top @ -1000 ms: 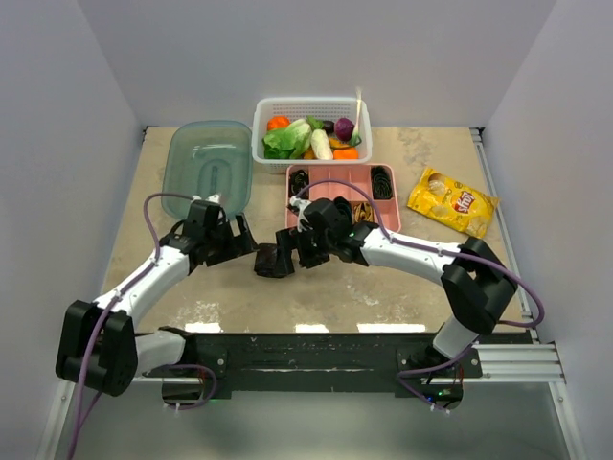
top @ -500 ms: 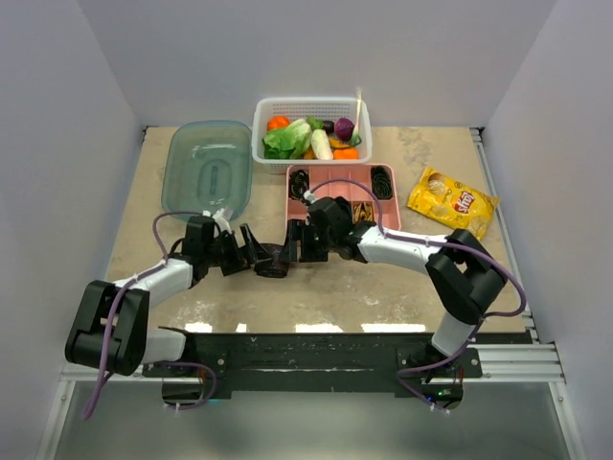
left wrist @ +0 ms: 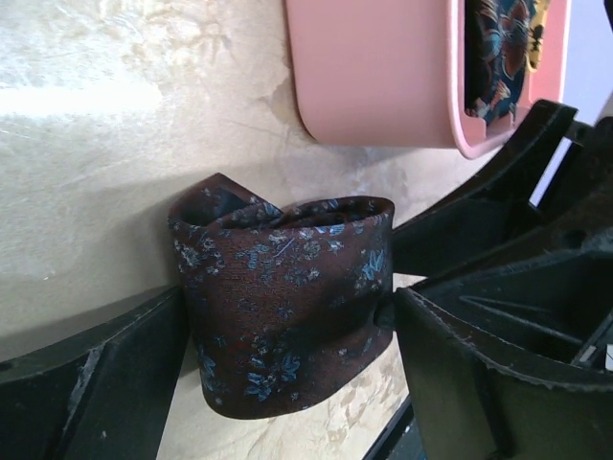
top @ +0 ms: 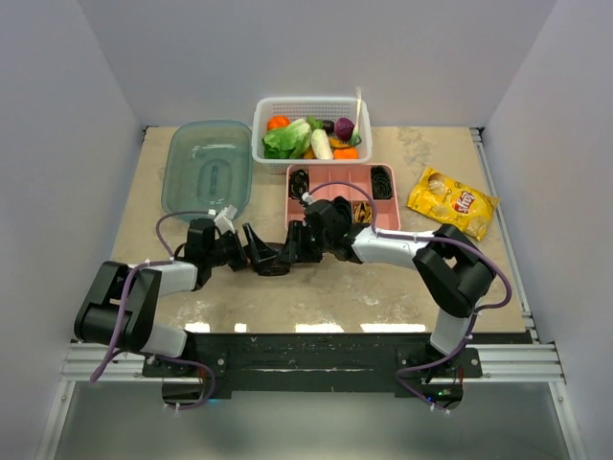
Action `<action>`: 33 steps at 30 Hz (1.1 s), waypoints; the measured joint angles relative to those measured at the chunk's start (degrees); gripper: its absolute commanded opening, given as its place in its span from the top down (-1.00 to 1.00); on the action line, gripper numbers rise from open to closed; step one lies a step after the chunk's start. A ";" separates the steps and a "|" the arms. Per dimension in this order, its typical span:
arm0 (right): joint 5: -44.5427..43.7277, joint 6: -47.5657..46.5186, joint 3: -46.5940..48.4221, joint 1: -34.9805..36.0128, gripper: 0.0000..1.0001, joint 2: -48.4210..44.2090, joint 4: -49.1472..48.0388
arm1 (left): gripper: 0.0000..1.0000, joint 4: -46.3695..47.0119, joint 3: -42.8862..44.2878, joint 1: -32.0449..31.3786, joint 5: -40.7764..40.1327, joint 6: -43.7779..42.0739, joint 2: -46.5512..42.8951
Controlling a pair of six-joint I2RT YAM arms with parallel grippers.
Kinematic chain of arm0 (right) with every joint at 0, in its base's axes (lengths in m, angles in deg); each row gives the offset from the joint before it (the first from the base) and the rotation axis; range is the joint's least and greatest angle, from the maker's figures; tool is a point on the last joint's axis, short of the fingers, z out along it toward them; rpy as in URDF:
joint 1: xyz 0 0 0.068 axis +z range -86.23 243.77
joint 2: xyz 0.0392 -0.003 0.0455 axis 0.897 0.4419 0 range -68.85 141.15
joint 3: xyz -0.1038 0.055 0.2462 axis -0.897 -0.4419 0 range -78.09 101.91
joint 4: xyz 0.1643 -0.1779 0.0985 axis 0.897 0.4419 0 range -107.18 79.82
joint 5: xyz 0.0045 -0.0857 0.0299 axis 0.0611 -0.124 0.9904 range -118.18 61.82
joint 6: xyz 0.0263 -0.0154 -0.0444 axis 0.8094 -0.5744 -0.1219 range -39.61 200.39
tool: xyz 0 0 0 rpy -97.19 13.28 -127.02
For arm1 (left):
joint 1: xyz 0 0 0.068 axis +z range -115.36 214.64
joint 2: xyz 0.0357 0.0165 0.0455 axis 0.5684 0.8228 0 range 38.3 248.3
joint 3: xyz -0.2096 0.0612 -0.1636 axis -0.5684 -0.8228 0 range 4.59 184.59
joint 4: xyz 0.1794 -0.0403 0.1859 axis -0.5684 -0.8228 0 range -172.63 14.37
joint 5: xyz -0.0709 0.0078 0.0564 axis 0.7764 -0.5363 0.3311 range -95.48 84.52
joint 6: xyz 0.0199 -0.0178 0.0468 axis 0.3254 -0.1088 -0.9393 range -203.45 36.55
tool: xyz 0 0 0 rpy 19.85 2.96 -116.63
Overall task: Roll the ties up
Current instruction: Pick up the tie at the center of the board.
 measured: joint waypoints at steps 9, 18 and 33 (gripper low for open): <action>0.79 -0.07 -1.38 -0.24 0.24 0.50 -3.69 | -0.68 9.33 -4.35 0.35 3.32 2.23 1.20; 2.80 -0.31 -4.33 -0.48 0.37 0.66 -9.49 | -0.63 23.28 -8.74 0.72 6.29 8.37 5.79; 5.90 0.55 -11.52 -1.29 0.42 0.59 -23.26 | -0.37 30.51 -12.00 0.83 6.97 12.70 7.93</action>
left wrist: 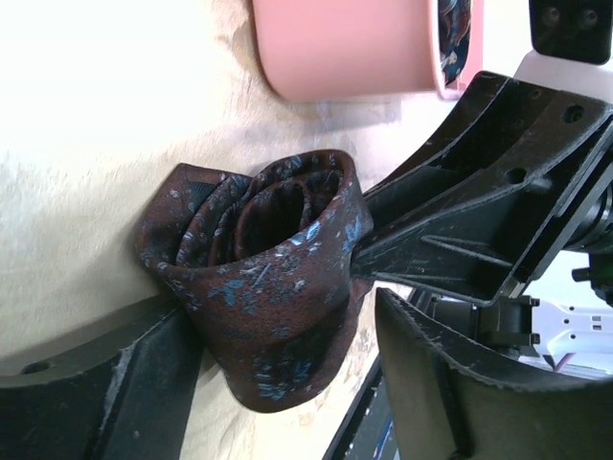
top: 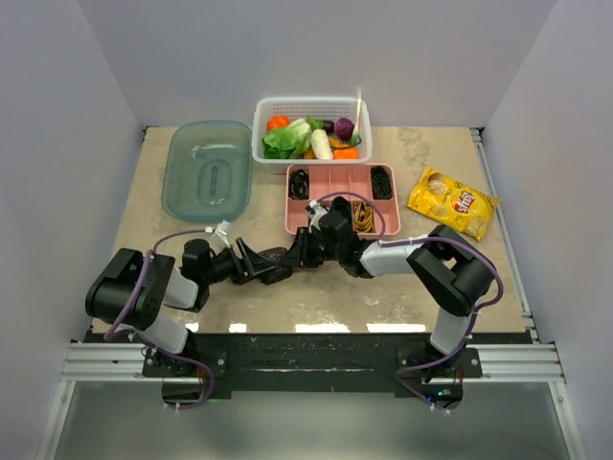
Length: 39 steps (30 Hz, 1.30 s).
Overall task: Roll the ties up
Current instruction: Pick up the tie at the center of the board, then place the tie in the storage box.
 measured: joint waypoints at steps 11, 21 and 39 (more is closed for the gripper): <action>4.28 1.79 -4.50 -0.72 0.38 0.66 -9.94 | 0.07 8.28 -4.52 -0.02 1.62 5.68 1.73; 3.72 -0.59 -4.35 -1.11 -0.61 -4.96 -1.97 | 0.10 11.34 -5.14 -0.31 4.28 7.10 0.81; 10.51 -9.57 2.01 -5.92 -0.97 -16.44 13.44 | 0.11 -1.90 1.60 -0.31 8.11 3.69 -18.73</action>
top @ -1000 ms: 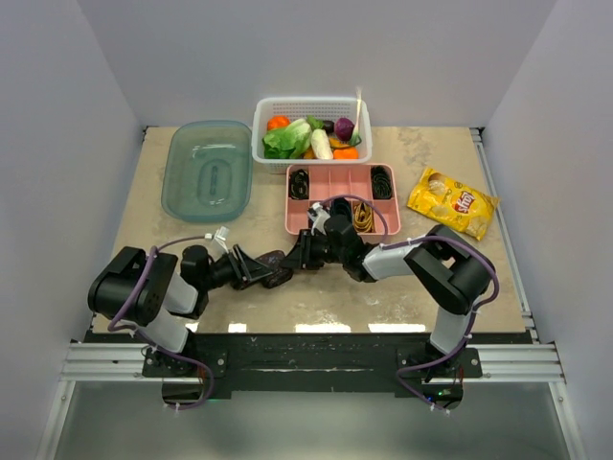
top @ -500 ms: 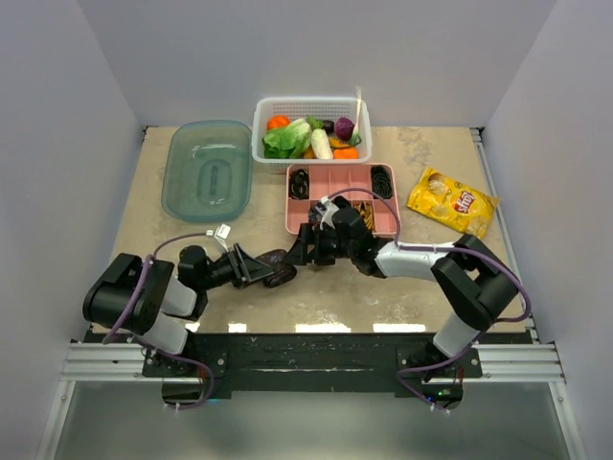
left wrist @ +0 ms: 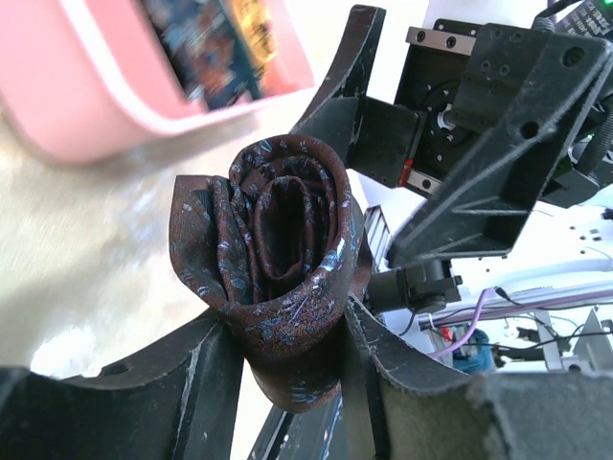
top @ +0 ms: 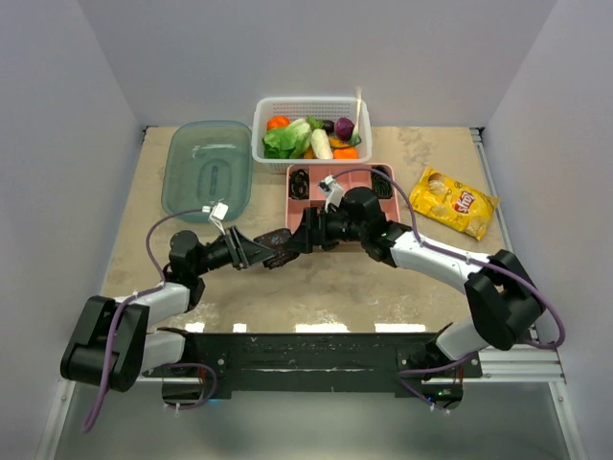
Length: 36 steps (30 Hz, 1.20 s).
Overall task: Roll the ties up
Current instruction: Place the tie in the storage box.
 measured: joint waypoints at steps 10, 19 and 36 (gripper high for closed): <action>2.43 -2.16 3.06 0.00 -0.97 -3.74 3.04 | 0.11 -8.59 5.62 0.00 1.55 -0.48 -8.11; 5.79 -1.68 3.06 0.00 -0.97 -3.74 2.01 | 0.11 -11.15 7.06 0.00 3.37 -0.37 -11.93; 11.69 4.31 3.06 -0.02 -0.86 -1.77 -5.99 | 0.12 -13.20 8.94 -0.66 4.33 -0.22 -14.95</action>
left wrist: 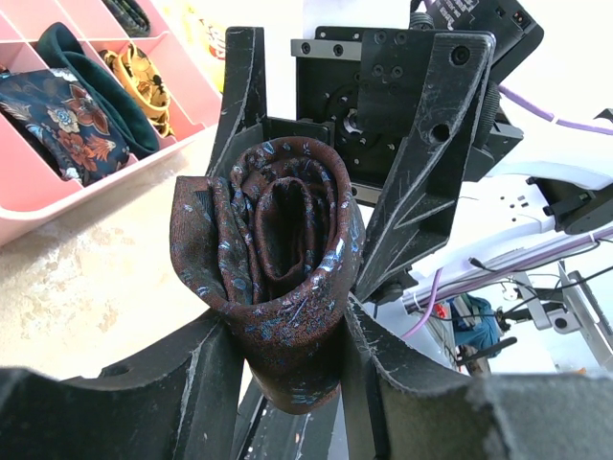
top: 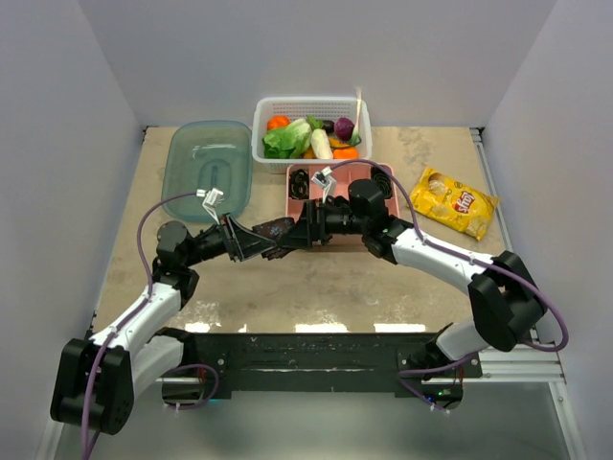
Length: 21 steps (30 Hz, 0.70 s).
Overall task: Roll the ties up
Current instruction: Place the tie in the storage box.
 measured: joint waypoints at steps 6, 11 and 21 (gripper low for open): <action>1.84 2.14 -0.02 0.02 -0.32 0.48 -2.80 | 0.12 -0.55 0.44 -0.11 -0.09 -0.02 -0.31; 3.39 4.37 -0.17 0.02 0.32 0.74 -5.75 | 0.12 -0.90 0.68 -0.28 -0.35 -0.02 -0.44; 4.00 4.83 -0.20 0.00 0.75 0.74 -6.73 | -0.35 -5.35 2.23 -0.50 -0.63 -2.49 -1.42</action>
